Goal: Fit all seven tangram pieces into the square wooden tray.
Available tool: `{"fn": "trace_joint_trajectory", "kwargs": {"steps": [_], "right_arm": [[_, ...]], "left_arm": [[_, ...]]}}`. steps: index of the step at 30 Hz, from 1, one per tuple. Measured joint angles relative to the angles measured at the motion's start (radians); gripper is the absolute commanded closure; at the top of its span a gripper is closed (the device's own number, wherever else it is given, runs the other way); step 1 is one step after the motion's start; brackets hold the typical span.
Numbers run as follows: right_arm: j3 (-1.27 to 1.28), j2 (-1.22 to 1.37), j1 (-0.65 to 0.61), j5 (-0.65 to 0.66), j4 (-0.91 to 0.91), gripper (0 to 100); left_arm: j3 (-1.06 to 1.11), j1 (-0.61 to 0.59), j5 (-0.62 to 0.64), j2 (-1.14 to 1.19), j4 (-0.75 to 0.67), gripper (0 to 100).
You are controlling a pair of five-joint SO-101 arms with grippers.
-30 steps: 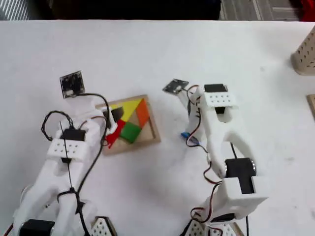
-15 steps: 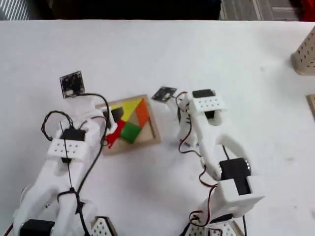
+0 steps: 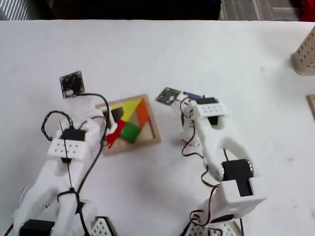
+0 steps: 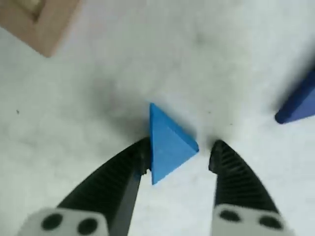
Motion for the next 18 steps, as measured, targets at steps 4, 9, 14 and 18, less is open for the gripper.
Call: {"fn": "trace_joint_trajectory", "kwargs": {"steps": [4,9,14,18], "right_arm": [[0.0,0.0,-0.008,0.003,0.0,83.8],[0.0,0.0,-0.008,0.003,-0.005,84.2],[0.0,0.0,-0.011,0.005,-0.026,90.3],[0.0,0.0,-0.011,0.005,-0.035,98.2]], "left_arm": [[0.0,0.0,0.0,0.0,0.0,72],[0.0,0.0,0.0,0.0,0.0,72],[0.0,0.0,0.0,0.0,0.0,72],[0.0,0.0,0.0,0.0,0.0,72]]}}
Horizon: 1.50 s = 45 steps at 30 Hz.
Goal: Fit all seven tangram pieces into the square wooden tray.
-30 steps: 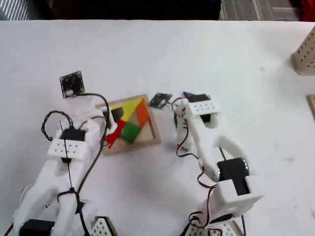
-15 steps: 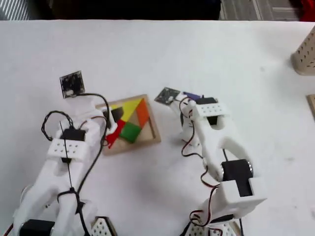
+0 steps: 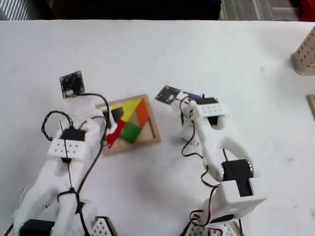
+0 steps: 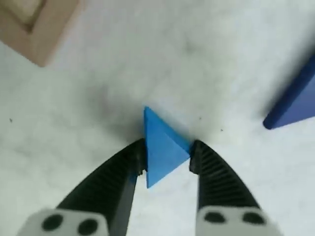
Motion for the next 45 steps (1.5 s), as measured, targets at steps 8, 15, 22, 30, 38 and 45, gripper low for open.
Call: {"fn": "trace_joint_trajectory", "kwargs": {"steps": [8,15,22,30,38,45], "right_arm": [[0.0,0.0,0.0,0.0,-0.002,98.1],[0.0,-0.006,0.0,0.0,0.003,98.1],[0.003,-0.12,-0.037,-0.117,0.098,98.1],[0.003,-0.267,-0.135,-0.247,0.183,98.1],[0.009,-0.282,-0.354,-0.144,0.127,98.1],[0.009,-0.282,-0.439,-0.049,-0.051,98.1]], "left_arm": [[0.0,0.0,0.0,0.0,0.0,72],[0.0,0.0,0.0,0.0,0.0,72],[0.0,0.0,0.0,0.0,0.0,72],[0.0,-0.037,0.0,0.0,0.0,72],[-0.002,-0.167,0.0,0.0,0.0,72],[-0.002,-0.233,0.0,0.0,0.0,72]]}}
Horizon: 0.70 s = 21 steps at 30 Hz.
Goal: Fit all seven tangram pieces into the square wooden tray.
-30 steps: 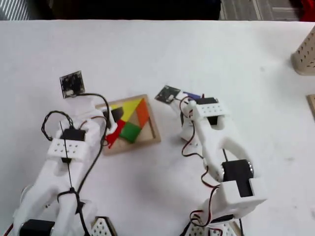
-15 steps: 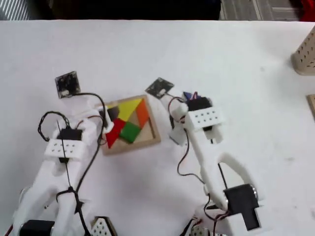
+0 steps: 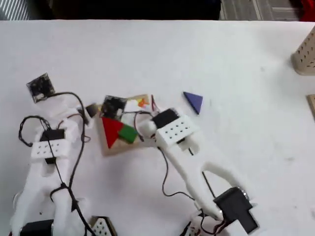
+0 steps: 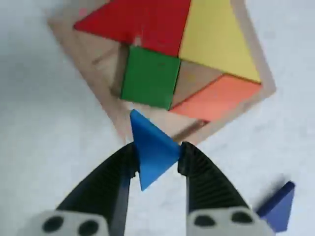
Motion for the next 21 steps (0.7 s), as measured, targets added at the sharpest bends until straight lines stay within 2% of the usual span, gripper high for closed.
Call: {"fn": "trace_joint_trajectory", "kwargs": {"steps": [8,12,18,21], "right_arm": [[0.0,0.149,-0.143,0.008,-0.15,98.1],[-0.002,0.236,-0.166,0.009,-0.221,98.1],[-0.069,0.273,-0.176,0.009,-0.224,97.7],[-0.078,0.275,-0.187,0.009,-0.222,92.1]], "left_arm": [[-0.038,-0.213,0.002,0.0,-0.002,72],[-0.038,-0.227,0.0,0.0,-0.002,72],[-0.038,-0.23,0.0,0.0,-0.002,72],[-0.038,-0.23,0.0,0.0,-0.002,72]]}}
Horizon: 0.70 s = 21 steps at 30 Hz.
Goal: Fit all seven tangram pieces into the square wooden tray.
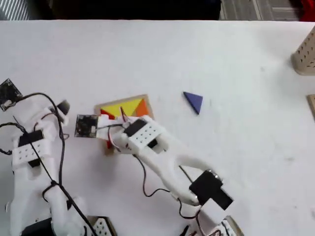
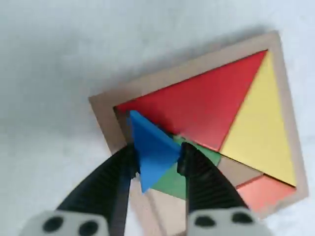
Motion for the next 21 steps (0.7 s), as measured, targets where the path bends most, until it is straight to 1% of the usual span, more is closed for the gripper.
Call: {"fn": "trace_joint_trajectory", "kwargs": {"steps": [4,7,18,19,21], "right_arm": [[-0.011,0.0,-0.029,0.0,0.058,75.9],[-0.011,0.0,-0.028,0.0,0.084,70.1],[-0.137,0.0,-0.023,0.0,0.242,70.3],[-0.15,-0.005,-0.015,0.0,0.272,71.4],[-0.178,-0.032,0.014,0.0,0.348,78.5]], "left_arm": [[0.0,0.0,0.0,0.0,0.0,72],[0.0,0.0,0.0,0.0,0.0,72],[0.0,0.0,0.0,0.0,0.0,72],[0.0,0.003,0.0,0.0,0.0,72],[0.0,0.032,0.0,0.0,0.0,72]]}}
